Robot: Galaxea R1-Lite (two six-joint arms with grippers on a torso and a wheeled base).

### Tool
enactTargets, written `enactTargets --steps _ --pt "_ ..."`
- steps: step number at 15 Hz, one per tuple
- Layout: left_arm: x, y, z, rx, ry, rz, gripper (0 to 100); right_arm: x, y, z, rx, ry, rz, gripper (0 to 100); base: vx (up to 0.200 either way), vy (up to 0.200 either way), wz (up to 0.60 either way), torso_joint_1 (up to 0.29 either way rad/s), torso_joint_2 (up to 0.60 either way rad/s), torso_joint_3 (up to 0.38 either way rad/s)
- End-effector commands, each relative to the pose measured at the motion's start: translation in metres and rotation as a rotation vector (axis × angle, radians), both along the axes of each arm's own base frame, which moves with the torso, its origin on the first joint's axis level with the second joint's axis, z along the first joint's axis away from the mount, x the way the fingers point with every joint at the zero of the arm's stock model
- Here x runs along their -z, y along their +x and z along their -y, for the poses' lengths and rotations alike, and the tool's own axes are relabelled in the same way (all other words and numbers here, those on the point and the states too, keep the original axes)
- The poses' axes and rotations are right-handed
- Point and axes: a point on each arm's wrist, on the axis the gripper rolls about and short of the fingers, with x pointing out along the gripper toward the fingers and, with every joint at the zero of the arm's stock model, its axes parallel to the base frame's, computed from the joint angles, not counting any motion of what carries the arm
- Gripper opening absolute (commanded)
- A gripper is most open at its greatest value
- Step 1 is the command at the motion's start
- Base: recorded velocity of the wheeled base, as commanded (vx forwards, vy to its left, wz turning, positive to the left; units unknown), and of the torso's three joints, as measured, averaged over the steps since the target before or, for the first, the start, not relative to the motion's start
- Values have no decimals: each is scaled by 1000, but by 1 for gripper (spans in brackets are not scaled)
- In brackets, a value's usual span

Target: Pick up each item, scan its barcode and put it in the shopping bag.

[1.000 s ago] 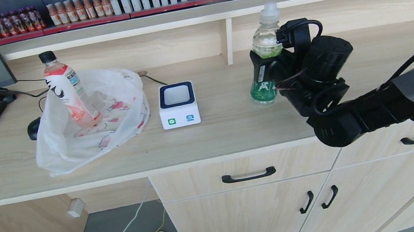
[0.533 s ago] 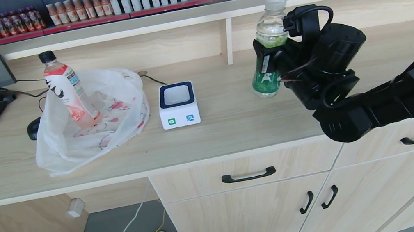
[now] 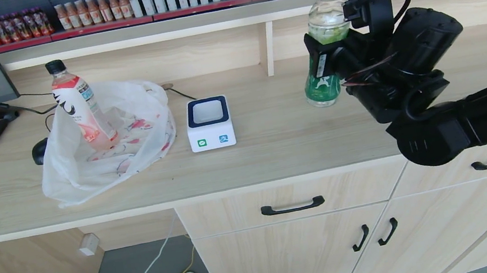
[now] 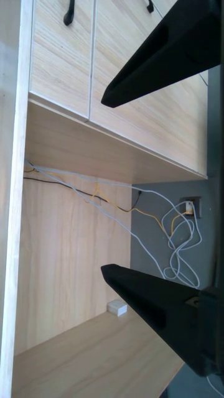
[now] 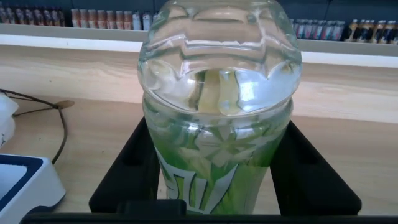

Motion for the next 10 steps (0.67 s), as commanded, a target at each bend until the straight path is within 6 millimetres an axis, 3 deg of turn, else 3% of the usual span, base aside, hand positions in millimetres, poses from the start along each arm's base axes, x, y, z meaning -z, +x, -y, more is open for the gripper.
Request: enactTargets --steps 1,5,8,10 --pt "0 0 0 0 0 0 100 -15 -26 6 -8 -4 21 0 0 0 0 0 0 0" --pt "0 0 0 0 0 0 100 -8 -70 21 -21 -37 -3 0 0 0 0 0 0 0" --pt "0 0 0 0 0 0 100 19 -110 37 -39 -39 -1 0 0 0 0 0 0 0" --pt "0 0 0 -2 0 0 100 26 -128 45 -47 -26 19 0 0 0 0 0 0 0"
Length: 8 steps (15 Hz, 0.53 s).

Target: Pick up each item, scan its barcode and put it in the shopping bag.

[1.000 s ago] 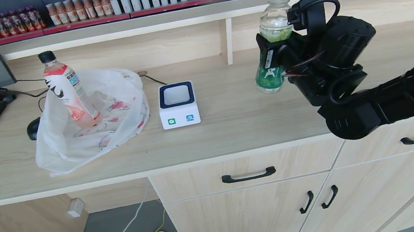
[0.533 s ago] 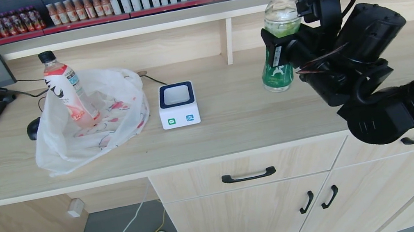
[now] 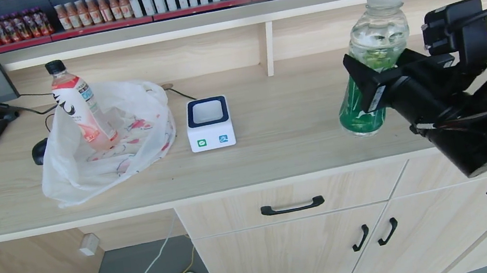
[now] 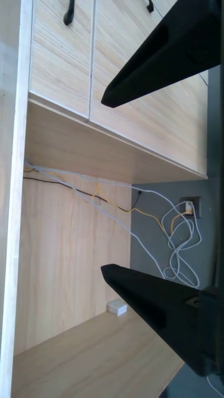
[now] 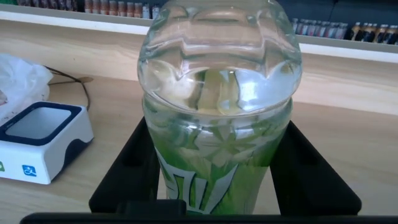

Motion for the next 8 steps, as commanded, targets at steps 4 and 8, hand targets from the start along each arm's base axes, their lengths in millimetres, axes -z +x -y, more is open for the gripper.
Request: enactTargets --steps 4,8 --pt "0 0 0 0 0 0 100 12 -62 29 -37 23 -4 0 0 0 0 0 0 0" --pt "0 0 0 0 0 0 100 44 -124 51 -130 -25 -81 0 0 0 0 0 0 0"
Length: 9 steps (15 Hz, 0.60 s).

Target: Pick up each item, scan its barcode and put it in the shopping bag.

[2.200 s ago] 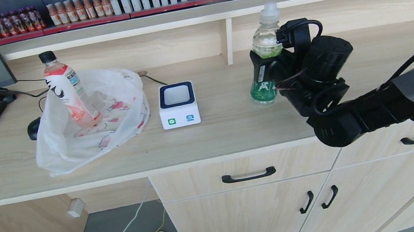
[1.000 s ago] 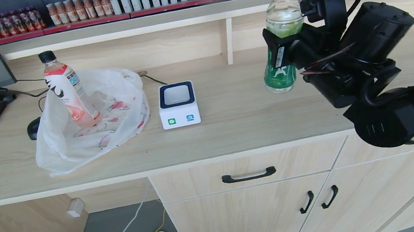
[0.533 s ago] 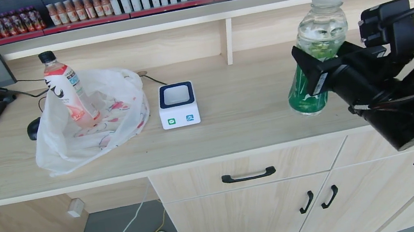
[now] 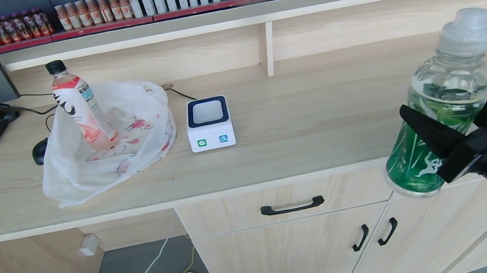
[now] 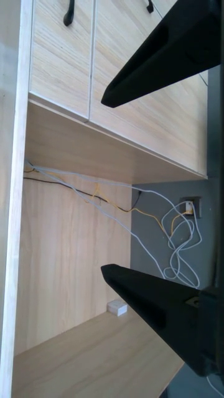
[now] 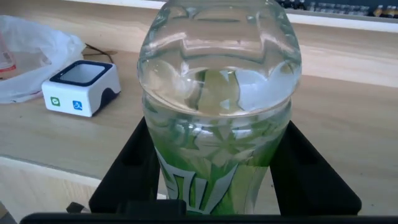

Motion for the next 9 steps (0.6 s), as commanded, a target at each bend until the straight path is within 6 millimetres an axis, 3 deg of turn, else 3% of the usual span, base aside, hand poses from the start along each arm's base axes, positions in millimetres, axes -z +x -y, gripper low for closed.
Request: enactTargets --steps 1,4,9 --pt "0 0 0 0 0 2 100 20 -42 19 -65 -14 -42 0 0 0 0 0 0 0" --pt "0 0 0 0 0 0 100 24 -57 23 -121 4 -44 0 0 0 0 0 0 0" --pt "0 0 0 0 0 0 100 21 -60 25 -126 16 -26 0 0 0 0 0 0 0"
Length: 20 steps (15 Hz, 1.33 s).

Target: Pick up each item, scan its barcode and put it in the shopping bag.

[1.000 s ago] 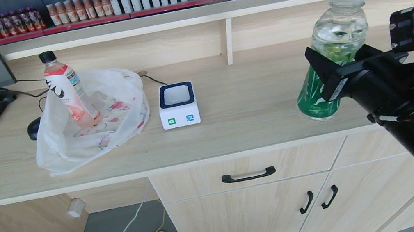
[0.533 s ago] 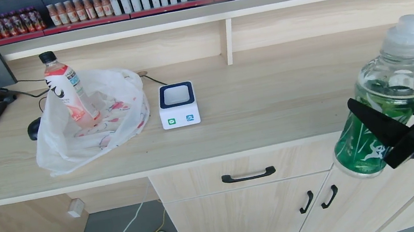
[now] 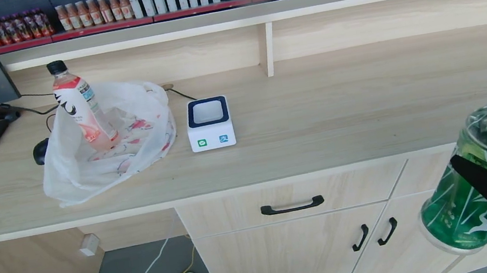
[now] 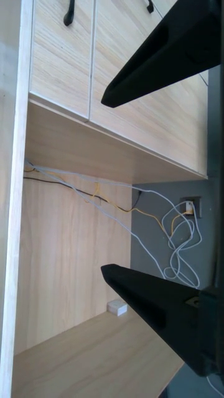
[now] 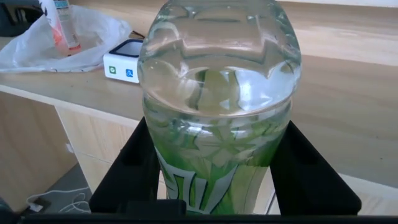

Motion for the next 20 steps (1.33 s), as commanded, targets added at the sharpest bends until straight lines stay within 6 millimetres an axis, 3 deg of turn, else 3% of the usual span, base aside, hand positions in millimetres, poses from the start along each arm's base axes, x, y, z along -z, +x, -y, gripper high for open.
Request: enactTargets --steps 1,4,11,20 --pt "0 0 0 0 0 0 100 -2 -2 2 0 9 11 0 0 0 0 0 0 0" --pt "0 0 0 -2 0 0 100 -2 -3 2 9 -18 26 0 0 0 0 0 0 0" --pt "0 0 0 0 0 0 100 13 -18 -21 -201 -438 133 0 0 0 0 0 0 0" --pt "0 0 0 0 0 2 100 11 -22 -35 -225 -627 281 0 0 0 0 0 0 0"
